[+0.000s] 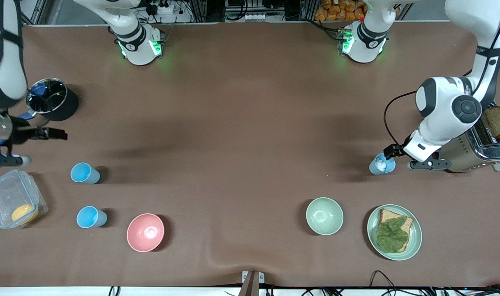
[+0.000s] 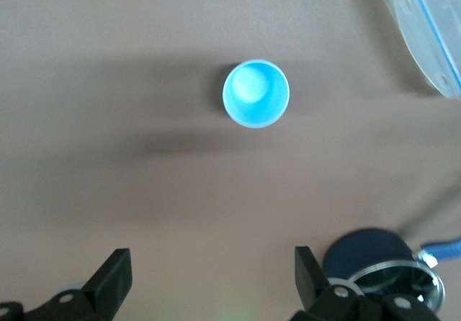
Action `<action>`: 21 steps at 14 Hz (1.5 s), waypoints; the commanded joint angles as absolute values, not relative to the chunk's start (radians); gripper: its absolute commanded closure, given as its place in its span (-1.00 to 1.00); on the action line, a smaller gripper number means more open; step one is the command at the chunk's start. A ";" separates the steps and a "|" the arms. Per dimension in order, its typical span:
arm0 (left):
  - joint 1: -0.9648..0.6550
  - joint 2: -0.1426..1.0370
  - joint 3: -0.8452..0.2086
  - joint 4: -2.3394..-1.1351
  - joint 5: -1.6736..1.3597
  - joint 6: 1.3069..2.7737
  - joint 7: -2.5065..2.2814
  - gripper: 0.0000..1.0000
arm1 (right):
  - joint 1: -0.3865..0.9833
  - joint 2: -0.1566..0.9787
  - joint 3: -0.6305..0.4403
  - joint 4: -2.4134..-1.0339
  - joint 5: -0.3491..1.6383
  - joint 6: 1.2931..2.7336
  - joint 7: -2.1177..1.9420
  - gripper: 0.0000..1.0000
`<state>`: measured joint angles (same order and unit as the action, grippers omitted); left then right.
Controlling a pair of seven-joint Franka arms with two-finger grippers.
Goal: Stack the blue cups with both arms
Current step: 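Grasp a blue cup with the right gripper while the left gripper grasps another, then set the left gripper's cup at table center while the right gripper lifts its cup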
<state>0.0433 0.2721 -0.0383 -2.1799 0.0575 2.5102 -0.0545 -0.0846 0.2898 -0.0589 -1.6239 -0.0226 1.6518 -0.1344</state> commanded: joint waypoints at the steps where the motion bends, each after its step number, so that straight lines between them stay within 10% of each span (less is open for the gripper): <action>1: 0.054 0.313 -0.044 -2.168 0.075 2.546 -0.035 -1.00 | -0.095 0.362 -0.051 -1.612 -0.037 1.696 -0.198 -1.00; 4: 0.054 0.345 -0.046 -2.161 0.074 2.559 -0.047 -0.56 | -0.115 0.432 -0.051 -1.612 -0.040 1.775 -0.300 -1.00; 8: 0.054 0.374 -0.046 -2.145 0.074 2.559 -0.054 1.00 | -0.161 0.540 -0.051 -1.606 -0.041 1.922 -0.515 -1.00; 18: 0.032 0.353 -0.271 -2.017 -0.037 2.391 -0.286 1.00 | -0.201 0.673 -0.049 -1.605 -0.025 2.049 -0.647 -1.00; 20: 0.020 0.360 -0.369 -2.013 -0.037 2.391 -0.439 1.00 | -0.192 0.673 -0.049 -1.605 -0.025 2.049 -0.644 0.75; 21: -0.010 0.367 -0.403 -2.005 -0.025 2.391 -0.531 1.00 | -0.195 0.673 -0.049 -1.605 -0.025 2.049 -0.647 0.92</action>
